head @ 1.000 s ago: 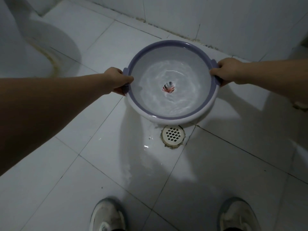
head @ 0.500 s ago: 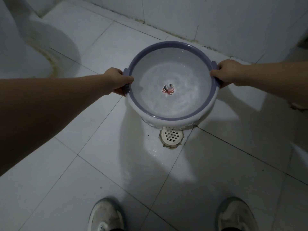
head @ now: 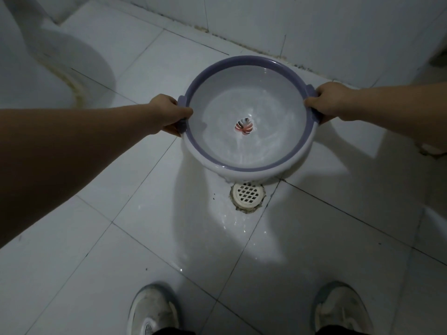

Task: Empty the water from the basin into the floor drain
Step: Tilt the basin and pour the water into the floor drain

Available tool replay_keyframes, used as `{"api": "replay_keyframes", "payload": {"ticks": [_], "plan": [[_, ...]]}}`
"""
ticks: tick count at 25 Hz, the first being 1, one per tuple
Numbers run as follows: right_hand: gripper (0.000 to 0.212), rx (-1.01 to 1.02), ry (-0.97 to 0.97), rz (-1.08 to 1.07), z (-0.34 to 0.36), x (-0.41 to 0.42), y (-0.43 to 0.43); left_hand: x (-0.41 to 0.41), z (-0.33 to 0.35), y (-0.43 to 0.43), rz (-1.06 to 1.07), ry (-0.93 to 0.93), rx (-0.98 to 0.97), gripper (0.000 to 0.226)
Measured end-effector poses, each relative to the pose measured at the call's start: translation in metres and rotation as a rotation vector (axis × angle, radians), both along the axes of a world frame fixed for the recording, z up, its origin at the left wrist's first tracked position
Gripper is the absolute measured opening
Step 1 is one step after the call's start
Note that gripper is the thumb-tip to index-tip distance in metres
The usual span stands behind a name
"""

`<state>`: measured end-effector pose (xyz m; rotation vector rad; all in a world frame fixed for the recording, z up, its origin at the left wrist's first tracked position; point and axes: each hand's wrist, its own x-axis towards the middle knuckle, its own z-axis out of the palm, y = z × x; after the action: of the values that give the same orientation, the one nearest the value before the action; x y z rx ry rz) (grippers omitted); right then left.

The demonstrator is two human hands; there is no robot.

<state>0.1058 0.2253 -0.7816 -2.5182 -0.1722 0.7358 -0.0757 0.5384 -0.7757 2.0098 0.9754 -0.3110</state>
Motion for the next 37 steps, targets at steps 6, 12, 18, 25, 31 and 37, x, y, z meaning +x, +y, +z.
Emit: {"api": "replay_keyframes", "payload": {"ticks": [6,12,18,25,31,37], "plan": [[0.04,-0.006,0.012,-0.001,0.006,-0.005,-0.001,-0.002,0.003,-0.002,-0.009,0.02,0.023,0.039],[0.038,0.006,0.0,0.0,0.015,-0.011,-0.003,-0.004,0.01,-0.004,-0.008,0.006,0.028,0.039],[0.037,0.028,-0.003,-0.004,0.025,-0.016,-0.003,-0.006,0.018,-0.005,-0.013,-0.005,0.039,0.039],[0.036,0.039,-0.003,0.002,0.032,-0.017,-0.006,-0.008,0.025,-0.007,-0.019,-0.012,0.048,0.039],[0.033,0.04,-0.011,0.005,0.03,-0.012,-0.01,-0.011,0.03,-0.009,-0.022,-0.012,0.041,0.038],[0.033,0.03,-0.031,0.004,0.03,-0.013,-0.011,-0.014,0.031,-0.011,-0.034,-0.01,0.049,0.035]]}}
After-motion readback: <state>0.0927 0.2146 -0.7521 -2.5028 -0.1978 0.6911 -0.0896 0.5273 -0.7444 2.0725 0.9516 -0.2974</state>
